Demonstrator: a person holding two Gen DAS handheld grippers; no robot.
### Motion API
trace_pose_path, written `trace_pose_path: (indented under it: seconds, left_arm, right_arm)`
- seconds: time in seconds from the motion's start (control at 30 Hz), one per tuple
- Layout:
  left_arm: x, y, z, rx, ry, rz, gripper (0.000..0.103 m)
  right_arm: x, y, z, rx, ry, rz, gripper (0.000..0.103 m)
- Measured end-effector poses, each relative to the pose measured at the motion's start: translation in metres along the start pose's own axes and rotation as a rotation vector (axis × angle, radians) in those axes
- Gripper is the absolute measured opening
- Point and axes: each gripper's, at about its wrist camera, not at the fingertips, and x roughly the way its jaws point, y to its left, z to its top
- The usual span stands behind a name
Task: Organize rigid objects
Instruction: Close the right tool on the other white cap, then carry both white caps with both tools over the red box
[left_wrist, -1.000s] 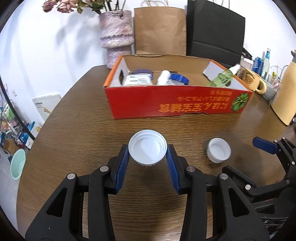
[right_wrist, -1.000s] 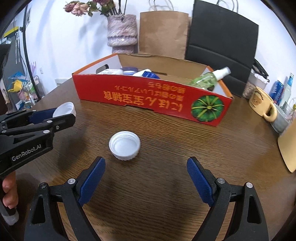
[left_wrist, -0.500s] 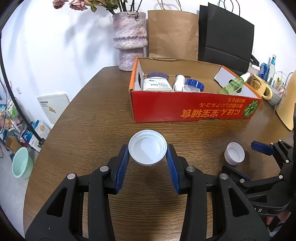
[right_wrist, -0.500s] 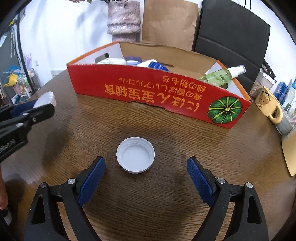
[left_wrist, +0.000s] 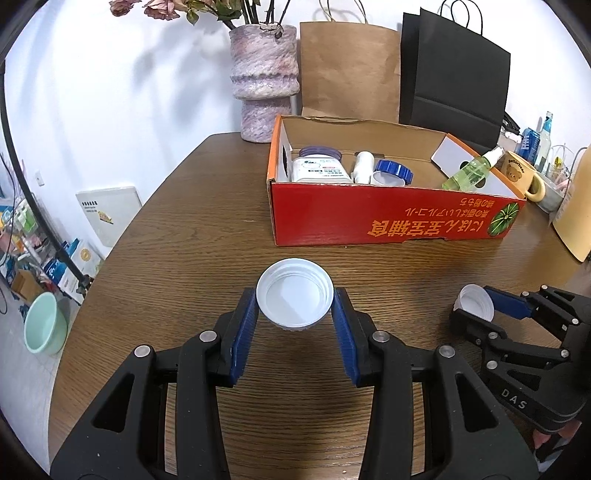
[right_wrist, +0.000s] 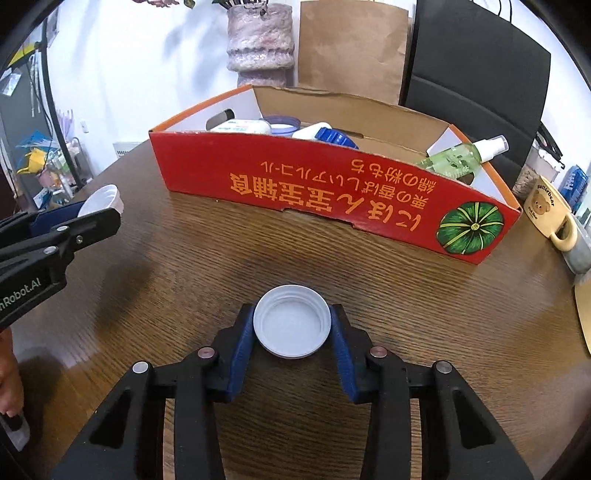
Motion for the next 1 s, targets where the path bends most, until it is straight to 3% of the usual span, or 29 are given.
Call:
trace_pose_path:
  seconds: [0.63, 1.0]
  left_arm:
    - [-0.005, -0.005, 0.002, -0.003, -0.032, 0.023, 0.037]
    - [-0.017, -0.027, 0.025, 0.024, -0.101, 0.03, 0.037]
  right_arm:
    - [-0.035, -0.005, 0.008, 0.006, -0.158, -0.001, 0.045]
    - [-0.047, -0.02, 0.025, 0.027, -0.227, 0.001, 0.045]
